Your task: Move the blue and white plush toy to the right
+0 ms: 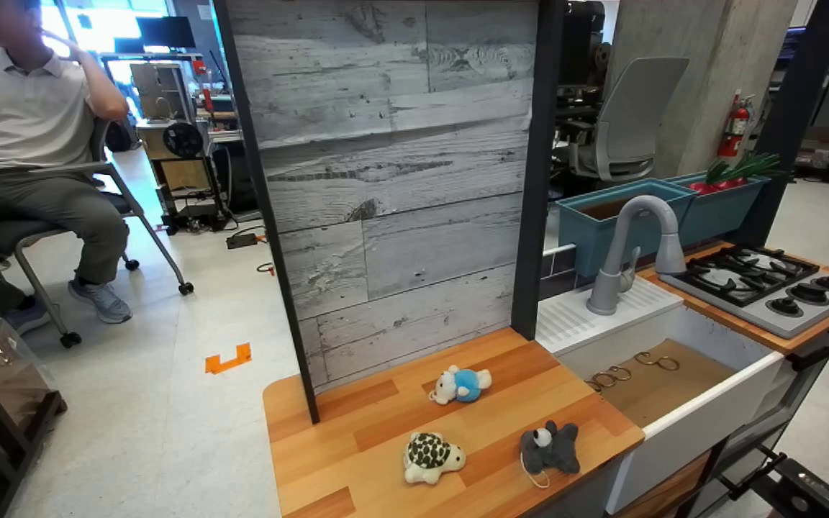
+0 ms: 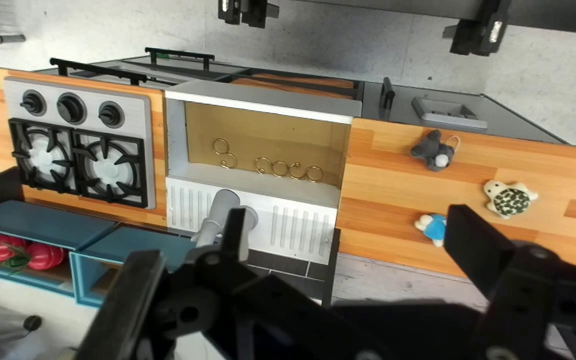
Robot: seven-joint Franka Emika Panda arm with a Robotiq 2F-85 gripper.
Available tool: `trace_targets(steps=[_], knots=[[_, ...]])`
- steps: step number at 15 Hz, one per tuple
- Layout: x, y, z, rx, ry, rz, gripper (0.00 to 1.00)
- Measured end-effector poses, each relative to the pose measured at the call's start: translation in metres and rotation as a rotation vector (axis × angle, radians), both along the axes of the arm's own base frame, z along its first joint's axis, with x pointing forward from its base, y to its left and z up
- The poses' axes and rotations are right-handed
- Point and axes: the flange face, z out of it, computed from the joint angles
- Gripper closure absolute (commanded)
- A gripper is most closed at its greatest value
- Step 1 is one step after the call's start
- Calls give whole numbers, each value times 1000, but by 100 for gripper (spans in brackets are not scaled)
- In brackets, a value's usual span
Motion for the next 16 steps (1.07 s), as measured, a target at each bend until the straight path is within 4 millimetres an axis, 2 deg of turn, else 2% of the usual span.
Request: trace_targets(steps=[4, 9, 12, 16], knots=[[20, -13, -51, -37, 55, 19, 0], [50, -14, -142, -12, 144, 35, 0], [72, -7, -196, 36, 159, 60, 0], [105, 14, -253, 79, 183, 112, 0]])
